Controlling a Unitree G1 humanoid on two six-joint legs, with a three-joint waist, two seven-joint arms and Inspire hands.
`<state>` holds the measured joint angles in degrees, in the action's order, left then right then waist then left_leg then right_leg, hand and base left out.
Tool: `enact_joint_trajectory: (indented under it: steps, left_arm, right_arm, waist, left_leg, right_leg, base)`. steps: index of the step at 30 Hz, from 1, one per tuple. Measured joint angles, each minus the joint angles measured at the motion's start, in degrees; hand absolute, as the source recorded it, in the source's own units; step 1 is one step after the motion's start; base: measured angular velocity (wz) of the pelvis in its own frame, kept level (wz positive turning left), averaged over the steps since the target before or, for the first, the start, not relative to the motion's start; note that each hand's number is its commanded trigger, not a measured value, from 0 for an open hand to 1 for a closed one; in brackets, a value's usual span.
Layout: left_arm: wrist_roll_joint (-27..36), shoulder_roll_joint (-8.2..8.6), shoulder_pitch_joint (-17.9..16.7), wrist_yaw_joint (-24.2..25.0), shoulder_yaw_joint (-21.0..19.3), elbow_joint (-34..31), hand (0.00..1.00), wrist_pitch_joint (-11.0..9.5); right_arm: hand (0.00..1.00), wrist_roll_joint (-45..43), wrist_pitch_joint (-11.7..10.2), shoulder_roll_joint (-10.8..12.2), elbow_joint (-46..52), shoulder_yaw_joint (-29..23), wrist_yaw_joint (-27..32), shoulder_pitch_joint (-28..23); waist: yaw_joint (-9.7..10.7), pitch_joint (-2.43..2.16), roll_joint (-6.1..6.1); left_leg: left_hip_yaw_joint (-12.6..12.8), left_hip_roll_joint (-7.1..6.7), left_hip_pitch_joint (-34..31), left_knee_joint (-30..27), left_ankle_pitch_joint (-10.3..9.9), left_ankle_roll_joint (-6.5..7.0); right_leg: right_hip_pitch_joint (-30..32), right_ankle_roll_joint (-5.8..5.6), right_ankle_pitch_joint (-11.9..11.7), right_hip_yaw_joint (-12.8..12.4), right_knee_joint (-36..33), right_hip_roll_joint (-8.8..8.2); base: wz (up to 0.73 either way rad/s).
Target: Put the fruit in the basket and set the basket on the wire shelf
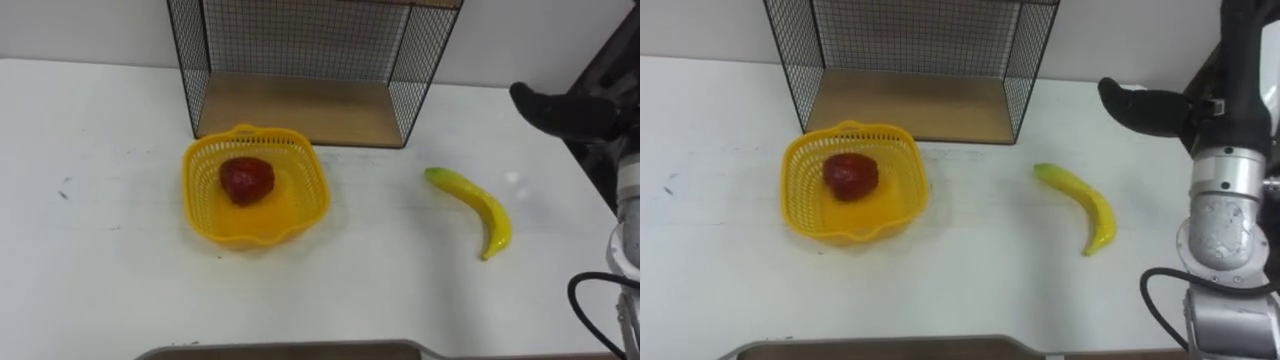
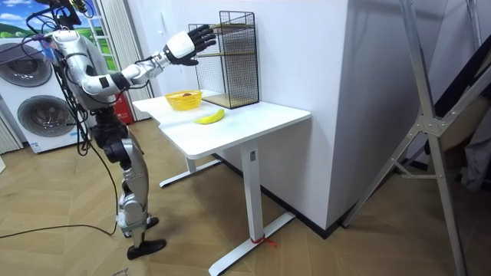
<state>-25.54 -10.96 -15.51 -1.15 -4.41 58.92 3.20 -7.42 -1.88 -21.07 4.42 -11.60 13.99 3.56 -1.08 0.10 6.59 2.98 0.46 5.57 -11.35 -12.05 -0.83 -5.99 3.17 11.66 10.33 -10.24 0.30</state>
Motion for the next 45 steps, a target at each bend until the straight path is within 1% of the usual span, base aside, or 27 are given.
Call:
enact_joint_trajectory:
  steps: [1, 5, 7, 9, 12, 13, 14, 16, 18, 21, 23, 24, 25, 28, 31, 34, 36, 39, 41, 42, 45]
  left_arm:
    - [0.0, -0.03, 0.0, 0.0, -0.1, 0.0, 0.0, 0.5]
    - [-0.1, -0.08, -0.4, 0.0, -1.3, 0.0, 0.0, 0.8]
    - [-0.2, -0.09, -0.5, 0.1, -1.5, 0.0, 0.0, 1.5]
    - [-0.1, -0.1, -0.4, 0.1, -1.6, -0.3, 0.0, 1.5]
    - [-0.1, -0.11, -0.4, 0.2, -1.6, -0.5, 0.0, 1.8]
    - [-0.1, -0.12, -0.3, 0.3, -1.7, -0.5, 0.0, 2.0]
    - [-0.1, -0.12, -0.3, 0.5, -1.9, -0.5, 0.0, 2.0]
    - [0.1, -0.22, -0.3, 0.7, -2.1, -0.4, 0.0, 2.4]
    - [0.1, -0.39, -0.3, 0.7, -2.1, -0.4, 0.0, 2.9]
    - [0.1, -0.44, -0.4, 0.7, -2.1, -0.4, 0.0, 3.5]
    - [0.1, -0.47, -0.2, 0.6, -2.1, -0.4, 0.0, 3.6]
    - [0.1, -0.47, -0.3, 0.6, -2.1, -0.4, 0.0, 3.7]
    - [0.1, -0.48, -0.4, 0.6, -2.1, -0.4, 0.0, 3.8]
    - [0.1, -0.81, -0.3, 0.7, -2.1, -0.5, 0.0, 3.9]
    - [0.0, -1.25, -0.2, 0.8, -2.1, -0.5, 0.0, 3.9]
    - [0.0, -1.4, 0.0, 0.9, -2.1, -0.5, 0.0, 3.9]
    - [0.0, -1.41, 0.2, 0.9, -2.1, -0.5, 0.0, 3.9]
    - [0.0, -1.55, 0.3, 0.9, -2.1, -0.5, 0.0, 3.9]
    - [0.0, -1.62, 0.2, 1.0, -2.1, -0.5, 0.0, 3.9]
    - [0.0, -1.7, 0.3, 1.2, -2.1, -0.6, 0.0, 3.9]
    - [0.2, -1.72, 0.4, 1.7, -2.1, -0.8, 0.0, 3.9]
  right_arm:
    - [0.0, 0.1, 0.0, 0.0, -1.0, -0.1, 0.0, 0.0]
    - [0.0, 0.4, 0.3, -0.2, -3.7, -1.2, 0.0, 0.3]
    - [0.0, 1.1, 0.4, -0.5, -8.5, -1.2, -0.5, 2.3]
    - [0.0, 1.4, 0.9, -1.1, -10.4, -1.2, -2.0, 2.6]
    - [0.0, 2.3, 2.0, -1.3, -11.3, -0.9, -4.3, 3.4]
    - [0.0, 2.9, 2.0, -1.4, -12.8, -0.9, -5.2, 4.4]
    - [0.0, 2.9, 2.1, -1.7, -13.7, -0.9, -5.6, 4.8]
    - [0.0, 2.9, 2.8, -3.0, -16.7, -0.5, -7.5, 6.1]
    - [0.0, 2.9, 3.3, -4.0, -18.0, 0.2, -8.4, 6.5]
    - [0.0, 2.9, 3.5, -4.4, -20.0, 1.6, -10.0, 7.4]
    - [0.0, 2.9, 4.2, -4.4, -20.1, 1.7, -11.0, 7.5]
    - [0.0, 2.8, 4.5, -4.4, -20.2, 1.7, -11.6, 7.6]
    - [0.0, 2.8, 4.5, -4.4, -20.2, 1.8, -12.2, 7.6]
    - [0.0, 2.8, 4.5, -4.4, -20.6, 2.3, -13.7, 7.6]
    - [0.0, 2.8, 4.6, -5.2, -22.4, 4.5, -16.0, 7.6]
    - [0.0, 2.7, 4.7, -5.2, -22.4, 6.2, -18.5, 7.6]
    - [0.0, 2.7, 5.1, -5.2, -22.4, 6.3, -19.7, 7.6]
    - [0.0, 2.6, 5.5, -5.2, -22.5, 6.4, -20.7, 7.6]
    - [0.0, 2.5, 5.5, -5.2, -23.4, 6.4, -21.1, 7.6]
    - [0.0, 2.4, 5.6, -5.2, -24.5, 6.4, -21.3, 7.6]
    - [0.0, 2.6, 5.7, -5.2, -26.9, 7.1, -22.2, 7.6]
  waist:
    - [0.2, 0.02, -0.05]
    - [0.7, 0.02, 0.0]
    - [0.9, 0.04, 0.16]
    - [0.8, 0.1, 0.4]
    - [0.6, 0.24, 0.87]
    - [0.7, 0.18, 1.18]
    - [0.6, 0.03, 1.39]
    - [0.1, -0.37, 1.94]
    - [-0.6, -0.43, 2.05]
    - [-0.8, -0.21, 1.92]
    - [-0.9, -0.07, 1.73]
    - [-1.0, 0.07, 1.54]
    - [-1.0, 0.2, 1.37]
    - [-1.1, 0.38, 1.12]
    - [-1.1, 0.33, 1.19]
    - [-1.2, 0.31, 1.21]
    - [-1.4, 0.25, 1.3]
    - [-1.7, 0.02, 1.62]
    - [-1.9, 0.0, 1.64]
    - [-2.2, -0.14, 1.86]
    - [-2.4, -0.04, 1.72]
  left_leg:
    - [-0.1, 0.0, 0.0, 0.0, 0.0, 0.0]
    - [-0.3, 0.01, -0.1, 0.1, 0.0, 0.0]
    - [-0.2, 0.03, 0.0, 0.0, 0.0, 0.0]
    - [-0.2, 0.03, -0.1, 0.1, 0.0, 0.0]
    - [-0.2, 0.03, -0.3, 0.0, 0.0, 0.0]
    - [-0.2, 0.02, -0.4, 0.0, 0.0, 0.0]
    - [-0.2, 0.02, -0.5, 0.0, 0.0, 0.0]
    - [-0.3, -0.01, -0.6, 0.1, 0.0, 0.0]
    - [-0.3, 0.01, -0.4, 0.1, 0.0, 0.0]
    - [-0.3, 0.03, 0.2, 0.1, 0.0, 0.0]
    - [-0.3, 0.04, 0.1, 0.1, 0.0, 0.0]
    - [-0.3, 0.08, 0.1, 0.0, 0.0, 0.0]
    - [-0.3, 0.09, 0.2, -0.1, 0.0, 0.0]
    - [-0.3, 0.09, 0.1, -0.3, 0.0, 0.01]
    - [-0.3, 0.08, 0.1, -0.4, 0.0, 0.03]
    - [-0.3, 0.07, 0.1, -0.4, 0.1, 0.11]
    - [-0.3, 0.06, 0.1, -0.4, 0.1, 0.13]
    - [-0.3, 0.07, 0.1, -0.4, 0.1, 0.13]
    - [-0.3, 0.06, 0.1, -0.4, 0.1, 0.13]
    - [-0.3, 0.06, 0.1, -0.4, 0.1, 0.13]
    - [-0.3, 0.05, 0.0, -0.4, 0.1, 0.13]
  right_leg:
    - [-0.1, 0.0, 0.0, 0.0, 0.1, 0.0]
    - [-0.2, 0.0, 0.0, 0.5, 0.3, 0.01]
    - [-0.7, 0.0, 0.0, 0.5, 0.4, 0.02]
    - [-0.7, 0.0, 0.0, 0.6, 0.4, 0.01]
    - [-0.5, 0.0, 0.0, 0.6, 0.4, 0.0]
    - [-0.3, 0.0, 0.0, 0.7, 0.4, 0.0]
    - [-0.2, 0.0, 0.0, 0.7, 0.4, -0.01]
    - [-0.1, 0.0, 0.0, 0.6, 0.3, -0.04]
    - [-0.2, 0.0, 0.0, 0.6, 0.2, -0.04]
    - [-0.8, 0.0, 0.0, 0.7, 0.2, -0.07]
    - [-0.8, 0.0, 0.0, 0.9, 0.1, -0.07]
    - [-0.8, 0.0, 0.0, 0.9, -0.1, -0.07]
    - [-0.8, 0.0, 0.0, 0.9, -0.4, -0.09]
    - [-0.7, 0.0, 0.0, 0.9, -0.5, -0.1]
    - [-0.4, 0.01, 0.0, 0.9, -0.5, -0.11]
    - [-0.4, 0.01, 0.0, 0.8, -0.5, -0.12]
    - [-0.4, 0.02, 0.0, 0.8, -0.5, -0.12]
    - [-0.5, 0.03, 0.0, 0.9, -0.4, -0.11]
    - [-0.7, 0.04, 0.0, 0.9, -0.3, -0.11]
    - [-0.9, 0.04, 0.0, 1.0, -0.3, -0.12]
    - [-0.9, 0.04, 0.0, 1.0, -0.3, -0.18]
  base:
    - [0.0]
    - [0.04]
    - [0.0]
    - [0.0]
    - [0.0]
    - [0.0]
    - [0.0]
    - [0.0]
    - [0.0]
    - [0.01]
    - [0.04]
    - [0.0]
    - [0.0]
    - [0.0]
    - [0.0]
    - [0.0]
    - [0.0]
    - [0.0]
    - [0.0]
    - [0.0]
    - [0.0]
